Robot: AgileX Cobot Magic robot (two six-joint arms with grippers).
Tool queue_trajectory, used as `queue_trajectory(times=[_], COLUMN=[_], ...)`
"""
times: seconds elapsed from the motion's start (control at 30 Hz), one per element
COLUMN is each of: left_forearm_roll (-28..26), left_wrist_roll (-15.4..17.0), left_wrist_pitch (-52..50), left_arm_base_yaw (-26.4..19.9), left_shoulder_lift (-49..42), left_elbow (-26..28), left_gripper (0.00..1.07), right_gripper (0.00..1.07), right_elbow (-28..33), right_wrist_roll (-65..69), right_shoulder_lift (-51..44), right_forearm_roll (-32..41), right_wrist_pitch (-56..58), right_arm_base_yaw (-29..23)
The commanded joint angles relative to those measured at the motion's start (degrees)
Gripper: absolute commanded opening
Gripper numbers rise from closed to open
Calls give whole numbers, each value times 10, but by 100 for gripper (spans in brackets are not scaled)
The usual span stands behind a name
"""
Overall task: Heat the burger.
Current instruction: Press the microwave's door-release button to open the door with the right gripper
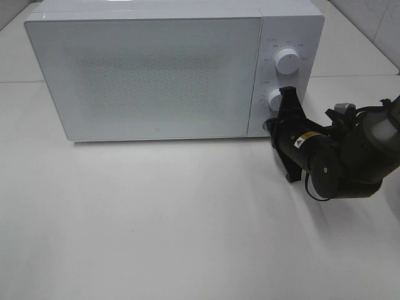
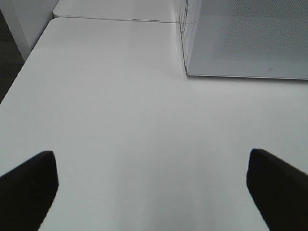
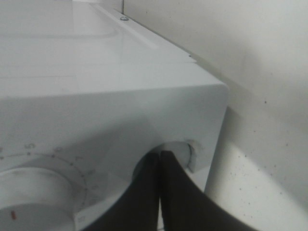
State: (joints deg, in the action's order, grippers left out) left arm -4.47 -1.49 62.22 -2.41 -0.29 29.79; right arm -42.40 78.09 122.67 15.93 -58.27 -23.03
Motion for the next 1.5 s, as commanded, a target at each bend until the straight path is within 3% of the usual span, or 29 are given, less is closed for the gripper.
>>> queue_trajectory(times=[0.03, 0.63, 1.2, 1.5], left_forearm_roll=[-1, -1, -1, -1], left_wrist_roll=[1, 1, 1, 1], left_wrist_pitch=[-9, -9, -9, -9], left_arm_base_yaw=[1, 1, 1, 1], left_shoulder_lift=[-5, -2, -2, -2], left_elbow=[-3, -3, -3, -3], left_gripper=[102, 102, 102, 102], right_gripper=[0, 0, 0, 0], right_elbow=[-27, -27, -85, -77], right_wrist_roll=[1, 7, 14, 33], right_shoulder_lift=[-3, 5, 5, 5], right_forearm_roll=[-3, -10, -8, -8], right_wrist_pitch=[-72, -103, -84, -85], right_arm_base_yaw=[11, 11, 25, 23])
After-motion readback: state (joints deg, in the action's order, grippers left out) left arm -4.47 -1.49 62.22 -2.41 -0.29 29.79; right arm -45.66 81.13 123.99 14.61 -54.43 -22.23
